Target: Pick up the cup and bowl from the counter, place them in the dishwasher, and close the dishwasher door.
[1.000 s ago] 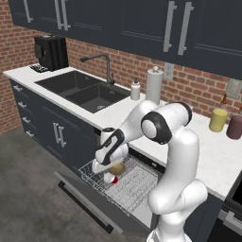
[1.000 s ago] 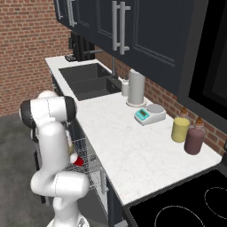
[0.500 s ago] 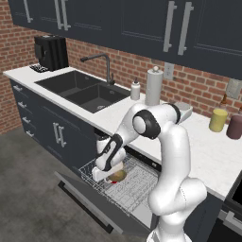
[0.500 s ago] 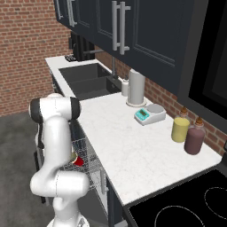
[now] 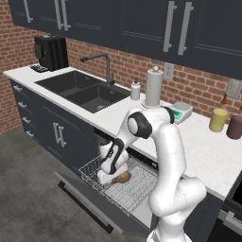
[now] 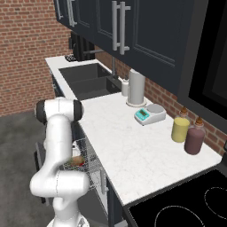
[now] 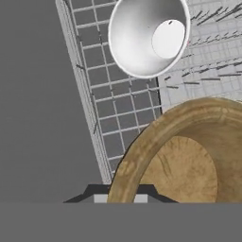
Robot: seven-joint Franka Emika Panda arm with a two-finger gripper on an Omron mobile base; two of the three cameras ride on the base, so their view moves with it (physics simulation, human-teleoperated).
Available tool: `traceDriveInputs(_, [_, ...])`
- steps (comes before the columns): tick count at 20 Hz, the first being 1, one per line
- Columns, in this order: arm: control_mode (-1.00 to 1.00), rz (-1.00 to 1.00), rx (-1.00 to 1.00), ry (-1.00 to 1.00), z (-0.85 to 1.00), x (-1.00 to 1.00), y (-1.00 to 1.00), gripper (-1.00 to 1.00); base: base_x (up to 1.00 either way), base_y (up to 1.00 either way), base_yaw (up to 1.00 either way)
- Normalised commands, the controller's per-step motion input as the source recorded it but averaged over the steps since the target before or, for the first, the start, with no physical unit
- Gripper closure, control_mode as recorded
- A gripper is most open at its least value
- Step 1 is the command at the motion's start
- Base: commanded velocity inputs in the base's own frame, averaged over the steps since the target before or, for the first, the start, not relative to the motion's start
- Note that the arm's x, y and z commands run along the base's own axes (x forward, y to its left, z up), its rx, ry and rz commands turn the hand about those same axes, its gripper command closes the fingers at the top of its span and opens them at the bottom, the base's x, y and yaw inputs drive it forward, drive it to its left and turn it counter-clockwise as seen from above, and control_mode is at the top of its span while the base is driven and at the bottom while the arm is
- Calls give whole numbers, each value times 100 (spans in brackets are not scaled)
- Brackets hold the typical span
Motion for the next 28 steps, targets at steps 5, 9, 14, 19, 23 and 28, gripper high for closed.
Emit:
traceDriveInputs(5, [-100,0,-6,0,-55,34,-19,100,0,0,0])
traceDriveInputs(9, [-100,0,-3,0,-65,32,0,100,0,0,0])
traceDriveInputs(14, [-100,0,-1,0,-59,34,0,100,0,0,0])
traceDriveInputs(19, [-100,0,0,3,-61,25,6,100,0,0,0])
traceDriveInputs(23, [-100,0,0,4,-62,11,12,100,0,0,0])
traceDriveInputs(28, [-100,0,0,3,-60,0,49,-100,0,0,0])
